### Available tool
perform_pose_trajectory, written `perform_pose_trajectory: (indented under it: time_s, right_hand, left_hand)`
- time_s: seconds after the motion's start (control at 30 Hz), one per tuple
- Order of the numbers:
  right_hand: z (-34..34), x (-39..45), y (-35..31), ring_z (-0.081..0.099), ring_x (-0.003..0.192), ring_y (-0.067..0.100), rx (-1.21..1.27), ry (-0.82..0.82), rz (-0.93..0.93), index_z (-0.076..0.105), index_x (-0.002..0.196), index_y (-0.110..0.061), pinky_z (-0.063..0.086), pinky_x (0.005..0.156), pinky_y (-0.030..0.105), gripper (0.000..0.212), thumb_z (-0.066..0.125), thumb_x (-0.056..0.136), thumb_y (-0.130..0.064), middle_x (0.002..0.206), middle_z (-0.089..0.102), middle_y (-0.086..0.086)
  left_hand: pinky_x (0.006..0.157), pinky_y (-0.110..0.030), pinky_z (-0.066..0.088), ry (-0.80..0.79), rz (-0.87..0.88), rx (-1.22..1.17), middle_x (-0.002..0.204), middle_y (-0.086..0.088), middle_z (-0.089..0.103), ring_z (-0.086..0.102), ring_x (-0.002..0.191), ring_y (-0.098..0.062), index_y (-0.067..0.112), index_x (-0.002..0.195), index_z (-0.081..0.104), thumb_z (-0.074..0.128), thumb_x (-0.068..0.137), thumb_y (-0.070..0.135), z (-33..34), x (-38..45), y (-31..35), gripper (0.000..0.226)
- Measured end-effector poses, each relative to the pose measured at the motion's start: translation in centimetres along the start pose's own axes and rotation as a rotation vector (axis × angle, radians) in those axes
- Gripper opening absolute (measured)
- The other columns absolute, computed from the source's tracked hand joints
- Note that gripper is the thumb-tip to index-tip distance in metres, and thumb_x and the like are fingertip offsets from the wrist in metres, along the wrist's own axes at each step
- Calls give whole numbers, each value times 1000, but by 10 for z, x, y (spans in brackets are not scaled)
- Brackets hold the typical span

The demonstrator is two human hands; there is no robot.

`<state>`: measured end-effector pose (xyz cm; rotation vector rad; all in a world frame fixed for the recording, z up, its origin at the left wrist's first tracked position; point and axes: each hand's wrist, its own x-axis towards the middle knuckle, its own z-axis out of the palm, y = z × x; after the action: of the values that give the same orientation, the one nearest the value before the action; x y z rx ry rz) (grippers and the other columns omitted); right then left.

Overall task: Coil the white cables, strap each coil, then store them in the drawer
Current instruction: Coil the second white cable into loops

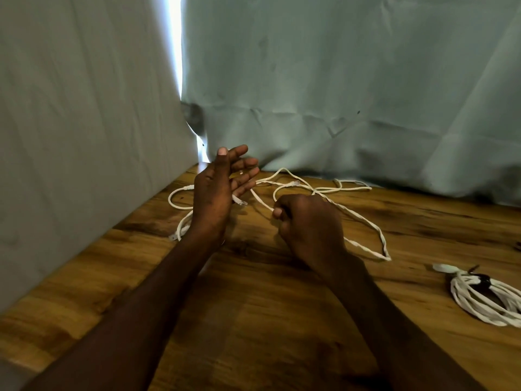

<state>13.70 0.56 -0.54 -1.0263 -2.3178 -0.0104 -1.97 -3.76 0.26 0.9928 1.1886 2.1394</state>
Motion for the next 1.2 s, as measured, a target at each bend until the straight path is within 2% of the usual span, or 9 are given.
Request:
perform_pose_trajectory:
  time_s: [0.13,0.23,0.37,0.5,0.67,0.77,0.9,1.07,1.2]
  right_hand:
    - [-5,5,-5,61,67,13,538,-215,327,77,81,-19,48,60,29,25,58,98,-18,75,72,-5]
    - [-13,8,-3,34,39,8,948,-587,623,63,75,-17,26,39,18,34,39,98,-9,56,50,-2]
    - [-11,5,11,21,35,4,1476,-943,693,56,86,-13,17,32,17,33,27,87,2,56,36,-6]
    - [-3,0,13,27,32,3,1780,-1051,697,53,92,-10,22,29,17,30,30,79,3,56,37,-6]
    - [-7,5,4,31,37,5,1313,-701,574,62,101,-10,27,35,18,14,48,102,-10,62,56,0]
    - [-3,4,3,51,47,6,879,-364,269,68,100,-15,40,44,22,17,79,88,-11,77,69,-1]
    - [10,2,7,59,79,5,343,35,-246,70,89,-25,47,69,18,31,86,74,-4,88,65,-14]
    - [6,-1,5,58,83,16,157,97,-166,70,83,-26,50,70,34,20,72,81,-6,87,65,-8]
    - [2,-1,2,62,84,20,105,75,-47,71,82,-26,43,67,31,20,69,82,-7,86,69,-5]
  left_hand:
    - [95,-47,58,-3,31,31,115,-11,76,74,106,-27,13,133,63,32,110,46,4,-3,2,51]
    - [90,-44,60,25,37,10,117,-9,75,75,103,-29,13,132,63,31,109,48,3,-5,7,52]
    - [86,-41,61,1,45,23,118,-7,75,75,101,-29,14,133,63,30,109,48,2,-8,7,53]
    - [90,-37,59,-147,163,235,118,-5,75,73,107,-21,16,138,61,29,111,40,3,-10,0,48]
    - [91,-44,55,-231,370,728,86,9,76,72,93,-9,45,141,55,35,107,54,-12,-2,-15,40]
    - [81,-39,52,-130,427,903,75,12,70,68,80,-4,46,143,51,33,107,54,-20,-1,-12,41]
    - [70,-33,48,-83,442,1089,69,15,66,63,73,2,46,144,49,25,106,61,-28,5,-12,48]
    - [75,-44,51,-58,456,1180,76,3,71,69,80,-22,29,109,64,21,105,62,-26,4,-15,54]
    - [71,-47,50,-73,456,1104,68,1,66,65,71,-23,26,89,57,26,106,60,-18,2,-17,49]
